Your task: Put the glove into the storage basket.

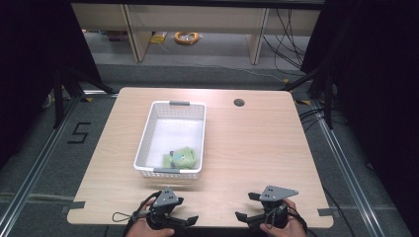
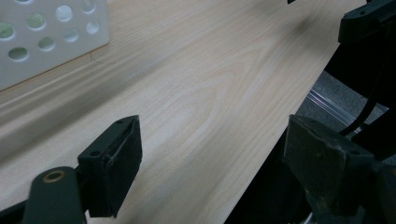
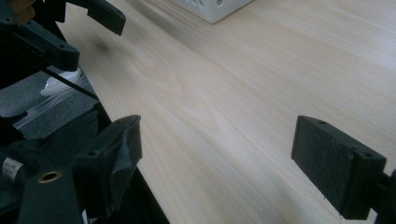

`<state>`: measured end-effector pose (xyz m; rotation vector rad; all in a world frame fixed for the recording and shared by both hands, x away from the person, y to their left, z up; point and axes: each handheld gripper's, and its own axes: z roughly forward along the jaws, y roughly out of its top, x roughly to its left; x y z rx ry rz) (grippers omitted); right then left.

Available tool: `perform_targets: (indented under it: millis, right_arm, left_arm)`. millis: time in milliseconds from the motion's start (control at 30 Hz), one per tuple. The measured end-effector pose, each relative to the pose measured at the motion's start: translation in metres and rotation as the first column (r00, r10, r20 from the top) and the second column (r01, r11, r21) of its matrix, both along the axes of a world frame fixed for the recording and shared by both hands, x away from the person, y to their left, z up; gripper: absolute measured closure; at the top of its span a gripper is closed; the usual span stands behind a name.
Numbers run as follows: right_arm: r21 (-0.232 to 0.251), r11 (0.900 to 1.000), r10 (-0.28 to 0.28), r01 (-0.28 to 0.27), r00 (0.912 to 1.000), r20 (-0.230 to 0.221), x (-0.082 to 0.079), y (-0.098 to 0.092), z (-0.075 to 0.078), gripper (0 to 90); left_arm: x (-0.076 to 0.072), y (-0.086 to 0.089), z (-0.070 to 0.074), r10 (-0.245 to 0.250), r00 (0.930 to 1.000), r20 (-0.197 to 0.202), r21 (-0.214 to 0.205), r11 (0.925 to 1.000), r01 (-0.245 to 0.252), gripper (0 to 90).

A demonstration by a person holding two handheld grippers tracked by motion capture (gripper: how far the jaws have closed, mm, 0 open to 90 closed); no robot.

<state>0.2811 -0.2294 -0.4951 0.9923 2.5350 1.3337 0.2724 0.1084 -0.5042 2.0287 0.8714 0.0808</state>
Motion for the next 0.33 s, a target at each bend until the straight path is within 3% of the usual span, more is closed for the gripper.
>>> perform_targets:
  millis: [33, 67, 100, 133, 167, 200, 267, 300, 333]
  right_arm:
    - [0.003, 0.9999, -0.012, 0.012, 0.9997, -0.021, -0.0017, 0.0011, 0.0003, 17.2]
    - [-0.010, 1.0000, -0.001, 0.001, 1.0000, 0.005, 0.0000, 0.0001, 0.0001, 17.2]
    - [0.002, 0.9999, -0.011, 0.012, 0.9995, -0.031, -0.0021, 0.0016, 0.0003, 17.2]
    - [0.002, 0.9999, -0.012, 0.012, 0.9996, -0.027, -0.0019, 0.0015, 0.0002, 17.3]
    - [-0.011, 0.9999, -0.004, 0.004, 1.0000, 0.004, 0.0000, 0.0001, 0.0001, 17.3]
    - [-0.006, 1.0000, 0.000, 0.000, 1.0000, 0.002, 0.0002, 0.0003, -0.0004, 17.3]
    - [-0.003, 1.0000, 0.002, -0.002, 0.9999, -0.011, 0.0008, 0.0005, -0.0010, 17.2]
    - [-0.003, 1.0000, 0.002, -0.002, 0.9999, -0.012, 0.0007, 0.0005, -0.0010, 17.3]
    - [-0.004, 1.0000, 0.002, -0.002, 0.9999, -0.011, 0.0008, 0.0005, -0.0011, 17.2]
  left_arm:
    - [0.0004, 0.0005, -0.0002, -0.001, 1.0000, 0.003, 0.011, 0.9999, 0.001, 18.3]
    - [0.0007, 0.0006, -0.0005, -0.003, 1.0000, 0.003, 0.014, 0.9999, 0.003, 18.0]
    - [0.0002, -0.0003, -0.0006, 0.000, 1.0000, -0.002, 0.000, 1.0000, 0.000, 17.4]
    - [-0.0005, -0.0010, -0.0015, 0.011, 0.9999, -0.008, -0.008, 0.9999, -0.011, 16.9]
    - [0.0005, 0.0003, -0.0016, -0.001, 1.0000, 0.003, 0.020, 0.9998, 0.001, 15.6]
    - [-0.0007, -0.0005, -0.0011, -0.002, 1.0000, -0.003, -0.003, 1.0000, 0.002, 15.3]
    - [0.0008, 0.0017, -0.0007, -0.020, 0.9997, 0.017, 0.022, 0.9996, 0.019, 15.2]
    - [0.0000, 0.0004, -0.0006, -0.006, 1.0000, 0.007, -0.003, 1.0000, 0.006, 15.2]
    - [0.0000, 0.0009, -0.0003, -0.003, 1.0000, -0.002, -0.001, 1.0000, 0.003, 15.2]
